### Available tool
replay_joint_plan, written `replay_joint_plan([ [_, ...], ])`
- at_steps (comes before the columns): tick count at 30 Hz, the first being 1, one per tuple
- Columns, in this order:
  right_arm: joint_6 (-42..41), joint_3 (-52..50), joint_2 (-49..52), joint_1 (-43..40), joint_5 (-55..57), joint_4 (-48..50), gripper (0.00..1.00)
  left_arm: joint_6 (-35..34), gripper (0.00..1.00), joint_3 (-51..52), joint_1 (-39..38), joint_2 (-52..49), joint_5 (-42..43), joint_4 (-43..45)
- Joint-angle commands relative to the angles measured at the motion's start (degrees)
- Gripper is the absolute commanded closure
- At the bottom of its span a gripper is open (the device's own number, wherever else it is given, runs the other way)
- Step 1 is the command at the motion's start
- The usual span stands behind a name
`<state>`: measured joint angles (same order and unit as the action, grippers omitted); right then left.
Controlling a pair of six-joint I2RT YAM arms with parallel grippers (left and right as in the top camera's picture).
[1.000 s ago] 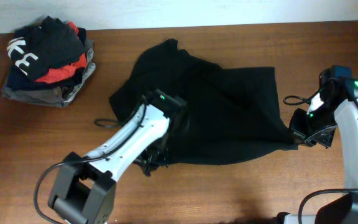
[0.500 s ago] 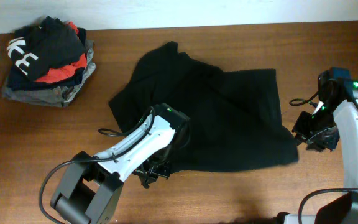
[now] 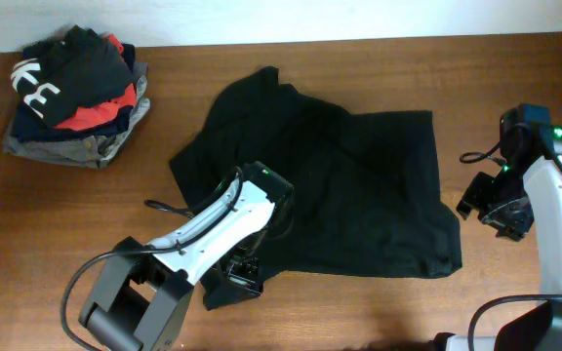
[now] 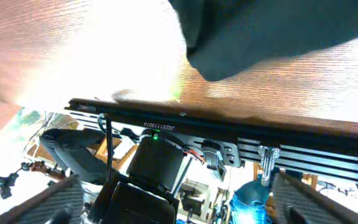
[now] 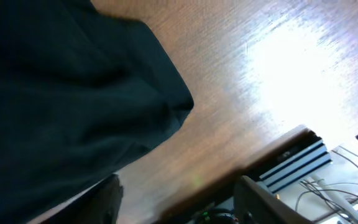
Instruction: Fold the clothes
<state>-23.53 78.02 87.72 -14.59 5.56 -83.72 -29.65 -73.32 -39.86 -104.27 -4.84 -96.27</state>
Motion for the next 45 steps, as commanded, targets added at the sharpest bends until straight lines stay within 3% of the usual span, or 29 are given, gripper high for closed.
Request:
replay_joint_plan([
  [1, -0.46, -0.24, -0.22, -0.04, 0.74, 1.07, 0.34, -0.11, 0.01, 0.42, -0.24, 0.17, -0.79, 0.79],
  [7, 5.33, -0.24, 0.04, -0.04, -7.17, 5.88, 0.32, -0.09, 0.01, 0.42, -0.09, 0.17, -0.76, 10.4],
  [10, 5.31, -0.24, 0.59, -0.04, -7.96, 7.61, 0.53, -0.09, 0.01, 0.42, -0.11, 0.17, -0.42, 18.23],
  [11, 5.31, -0.26, 0.92, -0.04, -7.96, 7.96, 0.61, -0.09, 0.06, 0.42, -0.11, 0.17, 0.26, 21.14],
  [13, 5.29, -0.52, 1.57, -0.04, -8.0, 8.09, 0.8, -0.09, 0.34, 0.42, -0.11, 0.17, 1.75, 26.05],
  [14, 5.29, -1.05, 1.86, -0.04, -8.0, 8.28, 0.86, -0.09, 0.42, 0.42, -0.11, 0.17, 2.19, 28.37],
  [15, 5.29, -1.81, 2.05, 0.02, -8.04, 8.76, 0.89, -0.09, 0.47, 0.42, -0.11, 0.17, 2.38, 30.4],
  [17, 5.29, -3.8, 2.38, 0.11, -8.92, 10.03, 0.96, -0.09, 0.74, 0.42, -0.11, 0.17, 2.49, 33.9],
  [21, 5.29, -9.31, 2.71, 1.22, -16.5, 14.08, 0.96, -0.11, 0.99, 0.42, -0.07, 0.15, 2.51, 38.8],
  [32, 4.83, -20.92, 2.73, 9.64, -17.81, 27.91, 0.96, 0.04, 0.99, 3.28, 4.48, 0.04, 2.47, 40.41],
  [36, 4.61, -21.9, 2.78, 11.26, -17.75, 30.38, 0.96, 3.39, 0.99, 4.7, 5.68, 0.02, 5.53, 43.76],
  [45, 4.63, -24.02, 2.82, 11.26, -17.16, 32.79, 0.96, 3.37, 0.99, 7.15, 5.68, -1.01, 6.29, 48.33],
])
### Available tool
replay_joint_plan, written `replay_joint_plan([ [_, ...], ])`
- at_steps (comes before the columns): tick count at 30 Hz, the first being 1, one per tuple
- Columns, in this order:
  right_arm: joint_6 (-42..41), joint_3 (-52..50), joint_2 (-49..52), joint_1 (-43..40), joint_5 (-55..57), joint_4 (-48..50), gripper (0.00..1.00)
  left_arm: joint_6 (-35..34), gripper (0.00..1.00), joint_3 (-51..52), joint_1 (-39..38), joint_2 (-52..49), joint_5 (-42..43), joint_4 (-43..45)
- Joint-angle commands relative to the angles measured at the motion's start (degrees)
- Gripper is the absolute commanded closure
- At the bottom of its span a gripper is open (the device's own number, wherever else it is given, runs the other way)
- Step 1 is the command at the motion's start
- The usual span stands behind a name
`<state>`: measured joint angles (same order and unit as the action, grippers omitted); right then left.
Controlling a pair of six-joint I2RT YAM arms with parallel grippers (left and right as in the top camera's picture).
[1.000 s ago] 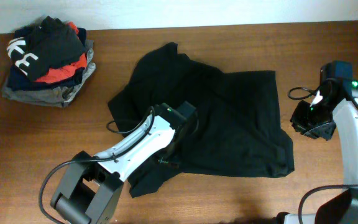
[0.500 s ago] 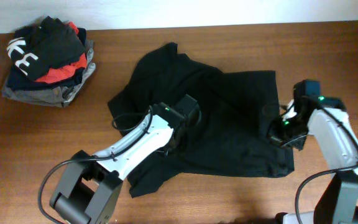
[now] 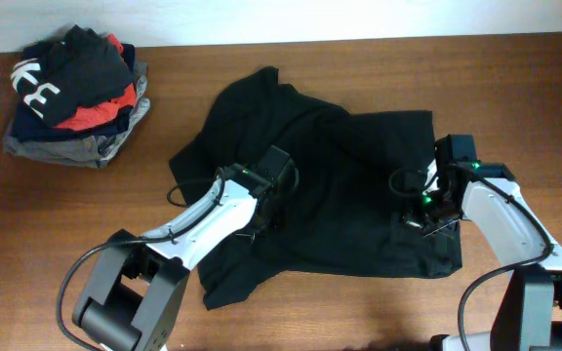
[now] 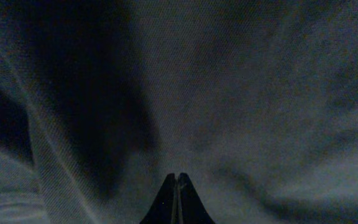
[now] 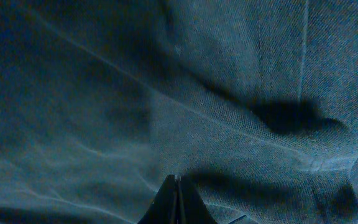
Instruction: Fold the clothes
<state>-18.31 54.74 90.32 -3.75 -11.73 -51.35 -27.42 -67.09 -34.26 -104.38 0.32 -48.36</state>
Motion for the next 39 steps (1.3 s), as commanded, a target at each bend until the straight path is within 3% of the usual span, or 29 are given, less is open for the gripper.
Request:
replay_joint_plan([
  [1, -0.59, -0.92, 0.22, 0.42, 0.13, 0.7, 0.96, 1.16, 0.99, 1.01, 0.09, -1.38, 1.46, 0.68],
  [18, -2.14, -1.11, 9.33, 0.35, 6.29, 5.4, 0.96, 1.16, 0.99, 1.22, 0.46, -8.13, 1.18, 1.38],
  [25, -4.96, -1.11, 12.98, 0.28, 11.04, 7.54, 0.96, 1.18, 0.99, 1.22, 0.74, -8.13, -5.38, -1.36],
  [39, -6.36, -1.05, 14.32, -5.2, 15.02, 9.44, 0.96, 3.34, 0.99, 1.22, 9.29, -8.13, -6.19, -5.51],
])
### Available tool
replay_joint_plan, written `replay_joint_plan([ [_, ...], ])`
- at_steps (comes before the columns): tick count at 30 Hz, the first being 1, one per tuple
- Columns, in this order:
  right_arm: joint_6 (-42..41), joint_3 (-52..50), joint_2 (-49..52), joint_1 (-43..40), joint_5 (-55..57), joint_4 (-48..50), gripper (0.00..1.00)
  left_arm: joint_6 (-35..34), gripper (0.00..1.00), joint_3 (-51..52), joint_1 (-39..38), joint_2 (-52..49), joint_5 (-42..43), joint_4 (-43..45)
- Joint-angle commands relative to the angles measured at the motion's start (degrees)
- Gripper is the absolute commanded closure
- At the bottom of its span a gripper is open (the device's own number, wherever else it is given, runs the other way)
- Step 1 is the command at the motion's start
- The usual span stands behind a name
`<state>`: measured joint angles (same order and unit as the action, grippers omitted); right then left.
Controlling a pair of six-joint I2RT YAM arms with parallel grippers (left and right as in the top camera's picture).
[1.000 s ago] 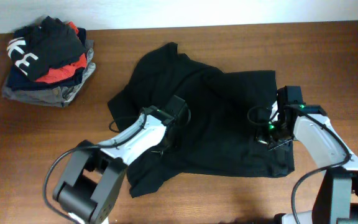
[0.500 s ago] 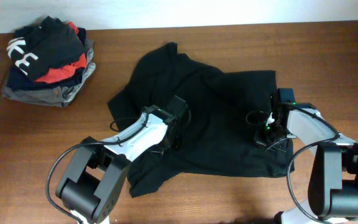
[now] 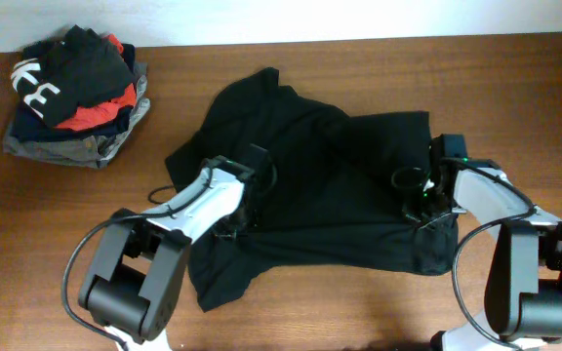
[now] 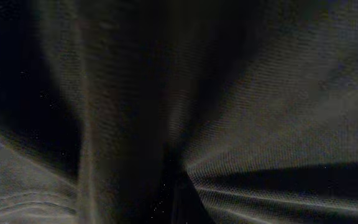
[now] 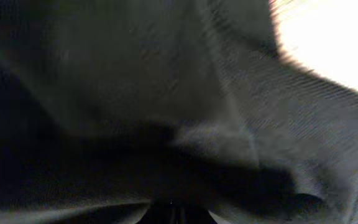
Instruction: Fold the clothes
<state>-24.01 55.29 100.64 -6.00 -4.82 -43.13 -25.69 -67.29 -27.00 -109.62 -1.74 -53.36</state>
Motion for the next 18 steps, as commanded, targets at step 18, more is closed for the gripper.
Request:
replay_joint_plan([
  [18, -0.07, 10.51, 2.47, -5.33, 7.13, -14.08, 0.96, 1.6, 0.99, -2.82, -0.39, 5.57, -3.21, -6.03],
])
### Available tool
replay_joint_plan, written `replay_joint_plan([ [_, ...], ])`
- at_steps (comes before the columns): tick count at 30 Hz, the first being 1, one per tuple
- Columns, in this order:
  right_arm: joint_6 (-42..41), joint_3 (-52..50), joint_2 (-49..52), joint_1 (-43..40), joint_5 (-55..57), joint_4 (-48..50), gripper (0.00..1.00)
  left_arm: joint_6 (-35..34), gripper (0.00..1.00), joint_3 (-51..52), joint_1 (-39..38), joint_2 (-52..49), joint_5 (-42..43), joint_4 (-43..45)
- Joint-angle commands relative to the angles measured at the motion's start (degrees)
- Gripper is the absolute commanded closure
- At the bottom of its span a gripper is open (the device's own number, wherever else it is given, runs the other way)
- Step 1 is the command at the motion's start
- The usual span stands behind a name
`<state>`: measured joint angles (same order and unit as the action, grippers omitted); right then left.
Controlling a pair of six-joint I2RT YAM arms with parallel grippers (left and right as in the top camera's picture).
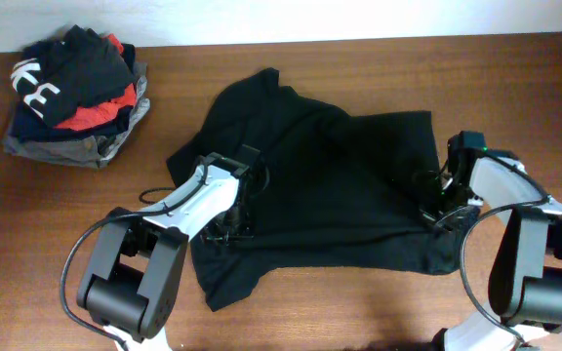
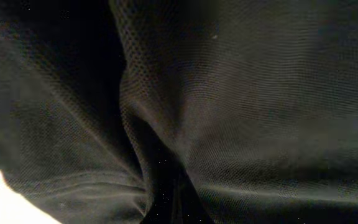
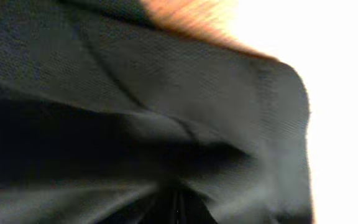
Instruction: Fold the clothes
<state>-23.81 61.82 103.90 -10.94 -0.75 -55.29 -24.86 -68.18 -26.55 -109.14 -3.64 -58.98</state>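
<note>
A black shirt (image 1: 340, 185) lies spread and wrinkled across the middle of the brown table (image 1: 291, 312). My left gripper (image 1: 230, 226) sits on the shirt's left lower part and is shut on the cloth. In the left wrist view, folds of the shirt (image 2: 241, 93) run into the left gripper (image 2: 176, 208). My right gripper (image 1: 439, 210) is shut on the cloth near the shirt's right edge. In the right wrist view, creases of the shirt (image 3: 135, 93) converge at the right gripper (image 3: 176, 210). The fingers are buried in dark cloth in both wrist views.
A pile of folded clothes (image 1: 71, 93), black, red and grey, sits at the table's back left corner. Bare wood lies between the pile and the shirt, along the front edge, and to the right of the shirt.
My right gripper has shifted a little to the right with the cloth, and the shirt's right edge now reaches further out. The left gripper stays at nearly the same spot, still pinching cloth.
At first both grippers were off the shirt, the left at its front left corner and the right beyond its right edge. Then both were down on the cloth, shut. After that they held the cloth further apart, and the shirt now lies wider and flatter.
</note>
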Motion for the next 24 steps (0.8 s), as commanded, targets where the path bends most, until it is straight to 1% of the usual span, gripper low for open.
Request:
replay_joint_plan([
  [1, -0.28, 5.07, -1.57, -0.39, 2.67, -3.37, 0.96, 0.76, 0.99, -1.97, -0.96, 6.38, -1.31, -0.46],
  [6, -0.26, 7.56, -6.4, -0.35, 2.51, -7.8, 0.96, 0.79, 0.96, -1.97, -1.05, 11.61, -1.33, -0.5],
  [10, -0.26, 7.54, -10.47, -0.33, 1.18, -12.48, 0.95, 0.74, 0.96, -1.92, -1.05, 11.52, 0.13, -1.38],
  [14, -0.26, 5.11, -10.82, -0.33, -0.72, -14.82, 0.96, 0.72, 0.96, -1.31, -1.05, 10.4, 1.38, -1.57],
  [18, -0.28, -1.29, -10.8, -0.35, -1.05, -12.02, 0.96, 0.72, 0.95, -1.11, -1.05, 8.66, 4.46, -3.1],
  [21, 0.2, -6.84, -10.8, -0.35, -3.19, -5.35, 0.96, 0.72, 0.96, -0.52, -1.05, 7.76, 4.74, -3.06],
  [24, 1.05, -10.19, -10.8, -0.33, -6.21, -0.13, 0.96, 0.74, 0.96, 0.81, -1.05, 7.72, 4.74, -1.95],
])
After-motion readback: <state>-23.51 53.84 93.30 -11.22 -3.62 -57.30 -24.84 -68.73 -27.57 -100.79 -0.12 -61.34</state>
